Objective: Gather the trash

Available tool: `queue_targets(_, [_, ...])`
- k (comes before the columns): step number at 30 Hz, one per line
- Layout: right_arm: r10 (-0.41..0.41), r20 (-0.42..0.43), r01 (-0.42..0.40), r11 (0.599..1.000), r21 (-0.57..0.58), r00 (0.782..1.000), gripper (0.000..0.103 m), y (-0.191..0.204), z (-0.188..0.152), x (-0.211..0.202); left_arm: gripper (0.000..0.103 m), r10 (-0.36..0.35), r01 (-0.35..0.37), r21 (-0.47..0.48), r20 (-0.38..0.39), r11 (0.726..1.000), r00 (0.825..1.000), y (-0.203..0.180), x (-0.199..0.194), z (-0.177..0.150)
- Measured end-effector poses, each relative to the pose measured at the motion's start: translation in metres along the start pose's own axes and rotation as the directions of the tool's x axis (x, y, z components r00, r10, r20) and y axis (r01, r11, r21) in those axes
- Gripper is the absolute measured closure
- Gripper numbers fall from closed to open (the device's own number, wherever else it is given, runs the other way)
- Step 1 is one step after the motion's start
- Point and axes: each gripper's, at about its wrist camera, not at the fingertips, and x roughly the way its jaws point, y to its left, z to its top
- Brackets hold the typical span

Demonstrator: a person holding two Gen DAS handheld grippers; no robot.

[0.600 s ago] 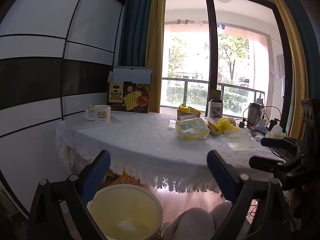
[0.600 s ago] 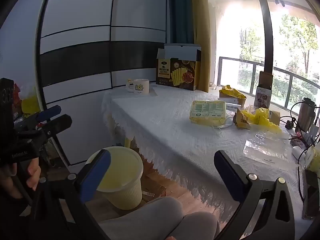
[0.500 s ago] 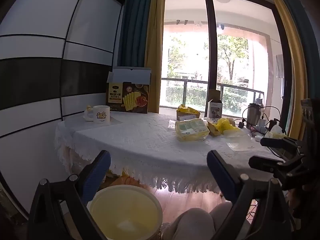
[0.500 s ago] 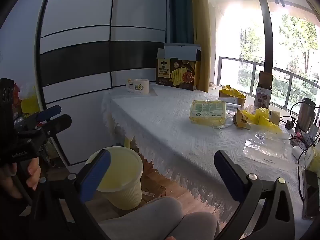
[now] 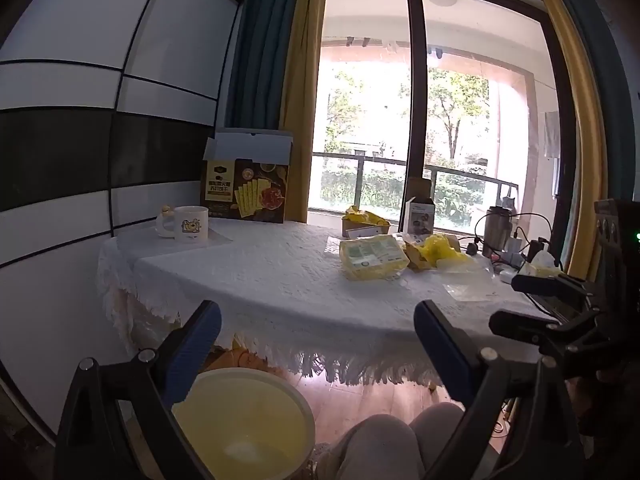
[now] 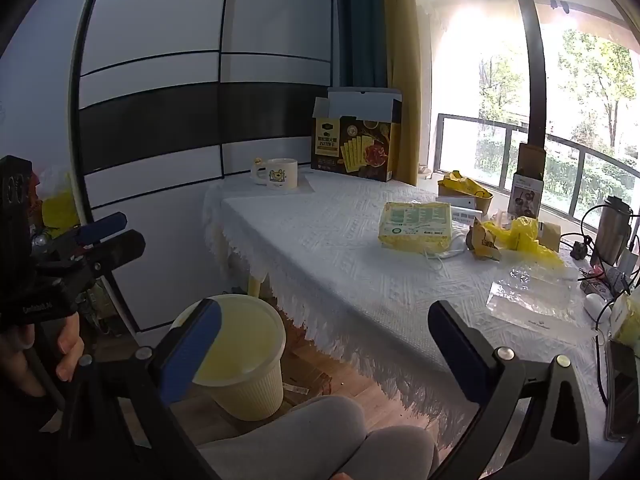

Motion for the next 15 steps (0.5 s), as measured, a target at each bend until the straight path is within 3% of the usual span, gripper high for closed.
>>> queue_targets(15, [0.011,0.0,-0.011,1.0,0.007,1.0,0.0,0.004,-0.0038,0.0035,0.006,-0.013,0.013,-0.003,0.007,1.0,1.0,0.0004,-0.0013,-0.0007])
